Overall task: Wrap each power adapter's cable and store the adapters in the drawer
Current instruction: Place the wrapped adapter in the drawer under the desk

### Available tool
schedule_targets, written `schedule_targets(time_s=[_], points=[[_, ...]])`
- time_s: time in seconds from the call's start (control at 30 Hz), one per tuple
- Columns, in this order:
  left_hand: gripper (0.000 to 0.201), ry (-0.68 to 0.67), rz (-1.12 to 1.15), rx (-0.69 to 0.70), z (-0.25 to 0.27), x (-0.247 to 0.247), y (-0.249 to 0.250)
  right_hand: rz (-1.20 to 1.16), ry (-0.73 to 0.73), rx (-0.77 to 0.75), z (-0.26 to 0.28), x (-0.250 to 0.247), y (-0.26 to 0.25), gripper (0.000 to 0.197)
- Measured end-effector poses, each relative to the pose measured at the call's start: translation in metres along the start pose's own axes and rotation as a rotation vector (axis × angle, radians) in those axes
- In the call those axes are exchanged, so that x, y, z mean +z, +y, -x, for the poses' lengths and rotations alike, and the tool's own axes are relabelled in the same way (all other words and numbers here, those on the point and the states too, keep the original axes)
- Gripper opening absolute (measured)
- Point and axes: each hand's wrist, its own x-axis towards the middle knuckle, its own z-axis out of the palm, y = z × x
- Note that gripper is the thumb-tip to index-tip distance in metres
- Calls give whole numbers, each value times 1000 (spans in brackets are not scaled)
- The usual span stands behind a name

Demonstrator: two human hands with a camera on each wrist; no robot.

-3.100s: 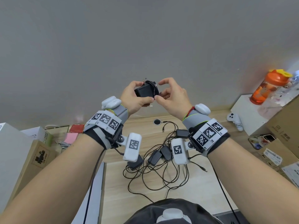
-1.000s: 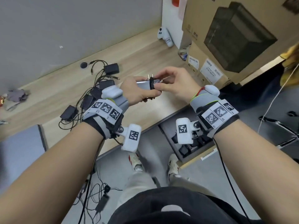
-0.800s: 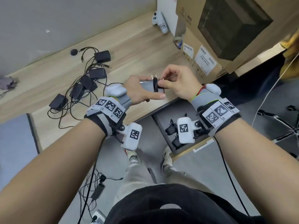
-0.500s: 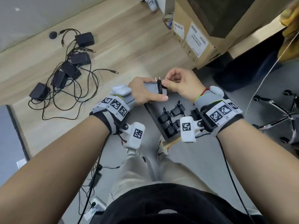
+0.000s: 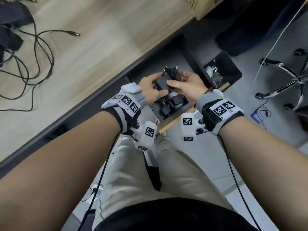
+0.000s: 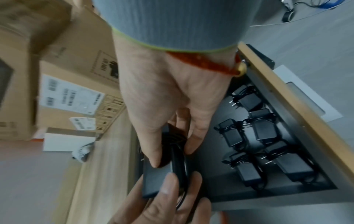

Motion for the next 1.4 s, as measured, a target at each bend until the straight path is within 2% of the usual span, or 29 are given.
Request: schedule_targets(time_s=[0.07,0.17,0.23,0.33,0.5,0.6,0.77,0.87,1.0,1.23,1.4], points=[[66,-26,-77,4,-7,8,-6,-8,38,-15,-5,-6,12,58],[60,-79,-206,15,-34,33,-21,55,110,-30,-29,-20,38,51],[65,-143,-375,38,-43,44,-21,94,127,-10,-39,-24,48,39],[72,-180,-571,-5,-66,60,-31,101,132,29,-66,-32,60,37],[52,-292,-661,-27,-99,66,-63,135,291,34,-110,-56,69,33],[42,-222,-602,-78,-111,70,-83,228,427,68,-136,-65,67,39],[23,-101,-350,-182,-125,82,-102,387,461,58,-166,-69,78,47],[24,-99,-158,-248,-136,84,-105,465,481,30,-174,-70,77,43],[25,-3,-10,-254,-141,90,-109,494,493,-8,-183,-73,81,42],[51,-18,-170,-162,-140,96,-105,761,582,-1,-193,-71,82,41],[58,-87,-338,-124,-144,101,-106,975,571,71,-196,-72,83,55]])
